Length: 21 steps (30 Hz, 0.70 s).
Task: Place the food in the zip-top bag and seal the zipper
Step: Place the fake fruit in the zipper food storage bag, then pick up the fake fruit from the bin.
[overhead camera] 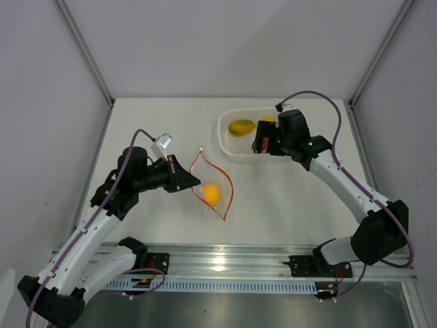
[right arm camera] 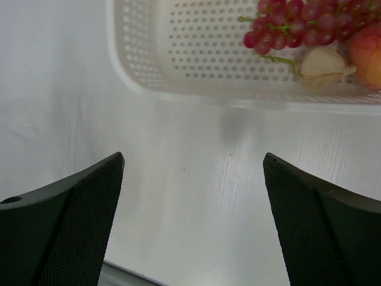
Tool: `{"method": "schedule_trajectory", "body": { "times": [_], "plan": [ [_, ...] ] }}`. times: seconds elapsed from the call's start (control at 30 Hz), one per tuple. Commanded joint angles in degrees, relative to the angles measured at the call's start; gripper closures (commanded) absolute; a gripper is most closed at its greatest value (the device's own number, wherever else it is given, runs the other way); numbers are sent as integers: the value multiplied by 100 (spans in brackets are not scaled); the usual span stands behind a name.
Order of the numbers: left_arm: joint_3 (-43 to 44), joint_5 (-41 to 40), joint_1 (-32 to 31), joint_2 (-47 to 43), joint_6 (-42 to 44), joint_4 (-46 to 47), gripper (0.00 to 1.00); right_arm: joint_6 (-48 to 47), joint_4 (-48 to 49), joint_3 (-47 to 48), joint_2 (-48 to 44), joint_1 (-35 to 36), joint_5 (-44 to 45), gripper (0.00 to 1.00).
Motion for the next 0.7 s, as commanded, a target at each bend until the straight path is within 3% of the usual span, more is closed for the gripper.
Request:
{"method": "schedule_trajectory", "body": {
  "times": [0.0,0.4,0.67],
  "plan": [
    [111,-140,36,-237,-209,61,99,-175,-388,517,470,-22,823,1],
    [-452,0,45,-211,-323,325,99,-79,-362,1615,2175,-584,1993,1],
    [-645,106,45,-176,-315,483,100,-290,-406,2907,3389,-707,2407,1]
  ]
}}
